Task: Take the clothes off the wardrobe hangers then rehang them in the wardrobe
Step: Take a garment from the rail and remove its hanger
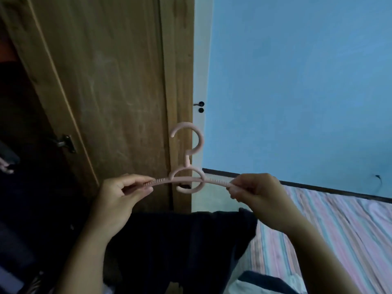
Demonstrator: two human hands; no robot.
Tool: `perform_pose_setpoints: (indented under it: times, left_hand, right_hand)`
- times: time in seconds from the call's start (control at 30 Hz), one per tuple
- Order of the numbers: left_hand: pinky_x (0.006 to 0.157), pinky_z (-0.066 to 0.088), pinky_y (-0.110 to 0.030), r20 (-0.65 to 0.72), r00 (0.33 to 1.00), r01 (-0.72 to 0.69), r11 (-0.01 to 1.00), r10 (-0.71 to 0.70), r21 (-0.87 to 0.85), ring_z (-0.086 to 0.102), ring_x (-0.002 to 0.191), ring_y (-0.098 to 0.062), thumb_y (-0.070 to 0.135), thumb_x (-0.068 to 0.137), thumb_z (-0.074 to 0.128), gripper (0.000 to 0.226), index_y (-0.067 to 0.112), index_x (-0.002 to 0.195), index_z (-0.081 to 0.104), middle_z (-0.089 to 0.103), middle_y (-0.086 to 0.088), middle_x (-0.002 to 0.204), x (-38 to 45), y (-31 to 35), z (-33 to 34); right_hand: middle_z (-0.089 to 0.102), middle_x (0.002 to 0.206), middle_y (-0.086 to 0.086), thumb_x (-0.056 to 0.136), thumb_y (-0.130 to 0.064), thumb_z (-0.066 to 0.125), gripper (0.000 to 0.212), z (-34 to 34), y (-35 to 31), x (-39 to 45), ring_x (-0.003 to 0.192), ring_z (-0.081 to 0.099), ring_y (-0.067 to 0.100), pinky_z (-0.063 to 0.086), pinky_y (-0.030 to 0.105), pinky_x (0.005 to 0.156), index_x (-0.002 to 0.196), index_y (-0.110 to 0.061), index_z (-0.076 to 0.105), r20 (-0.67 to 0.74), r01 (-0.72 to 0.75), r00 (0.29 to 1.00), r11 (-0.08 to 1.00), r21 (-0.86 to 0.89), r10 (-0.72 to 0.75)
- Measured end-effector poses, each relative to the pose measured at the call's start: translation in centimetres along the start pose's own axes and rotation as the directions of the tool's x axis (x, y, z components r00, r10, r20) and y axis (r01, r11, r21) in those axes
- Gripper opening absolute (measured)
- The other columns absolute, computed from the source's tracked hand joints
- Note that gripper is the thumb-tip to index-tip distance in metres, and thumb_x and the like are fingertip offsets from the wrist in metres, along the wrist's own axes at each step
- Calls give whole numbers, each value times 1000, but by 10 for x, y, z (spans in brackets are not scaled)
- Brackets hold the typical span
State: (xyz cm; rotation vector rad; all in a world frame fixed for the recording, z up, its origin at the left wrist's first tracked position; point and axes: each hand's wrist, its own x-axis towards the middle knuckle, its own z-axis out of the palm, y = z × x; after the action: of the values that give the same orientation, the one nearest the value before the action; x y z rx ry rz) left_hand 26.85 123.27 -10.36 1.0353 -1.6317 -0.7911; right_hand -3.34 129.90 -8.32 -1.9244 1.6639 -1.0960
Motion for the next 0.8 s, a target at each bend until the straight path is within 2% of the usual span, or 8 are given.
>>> perform_pose_setpoints:
  times: [0.07, 0.17, 0.33, 0.47, 0.63, 0.73, 0.8]
  left_hand:
    - [73, 48, -6, 42, 999, -1, 1000, 2, -31, 70, 86, -4, 3, 78, 77, 41, 43, 83, 77, 75, 7, 90, 4, -2, 19]
    - [72, 50, -11, 130, 991, -3, 998, 11, -65, 70, 85, -5, 4, 77, 77, 39, 42, 85, 77, 75, 6, 89, 9, -5, 45]
    - [69, 50, -9, 318, 946, -31, 993, 66, -113, 69, 84, -6, 11, 78, 77, 33, 43, 87, 77, 76, 9, 87, 23, -8, 79]
    - [68, 54, -16, 428, 898, -41, 988, 102, -151, 69, 82, -6, 14, 74, 78, 30, 42, 84, 78, 76, 10, 85, 33, -10, 104]
    - [61, 52, -9, 579, 804, -60, 988, 134, -145, 68, 81, 3, 8, 77, 78, 28, 35, 84, 75, 74, 19, 80, 34, -11, 135]
    - [68, 54, -16, 679, 720, -52, 986, 145, -157, 69, 79, -1, 8, 79, 78, 25, 32, 85, 76, 75, 15, 80, 32, -13, 150]
    - [65, 51, -11, 744, 652, -56, 987, 150, -150, 69, 75, -1, 7, 79, 78, 21, 28, 85, 78, 75, 12, 77, 30, -15, 162]
  right_hand:
    - [60, 61, -2, 90, -26, 70, 18, -11, 12, -12, 53, 47, 7, 40, 34, 53, 73, -26, 70, -30, -40, 999, 999, -22, 39]
    - [60, 60, -11, 89, -26, 70, 17, -26, 23, -28, 52, 47, 2, 36, 22, 52, 74, -32, 71, -91, -114, 990, 991, -68, 108]
    - [63, 61, -4, 90, -27, 70, 15, -40, 29, -63, 51, 49, 4, 37, 21, 51, 77, -34, 72, -204, -240, 954, 966, -93, 218]
    - [62, 59, -3, 90, -22, 71, 15, -39, 27, -95, 50, 50, 4, 40, 20, 50, 78, -31, 74, -312, -358, 891, 933, -37, 330]
    - [62, 59, -8, 89, -21, 72, 14, -28, 15, -139, 51, 51, 4, 40, 21, 52, 79, -30, 74, -396, -503, 797, 864, -18, 456]
    - [60, 57, -5, 89, -19, 72, 14, -15, 6, -166, 49, 47, 3, 37, 22, 51, 78, -28, 74, -454, -563, 734, 826, 10, 505]
    - [60, 58, -2, 90, -20, 72, 14, -5, 0, -184, 49, 46, 3, 37, 23, 52, 77, -27, 73, -490, -611, 686, 791, 11, 537]
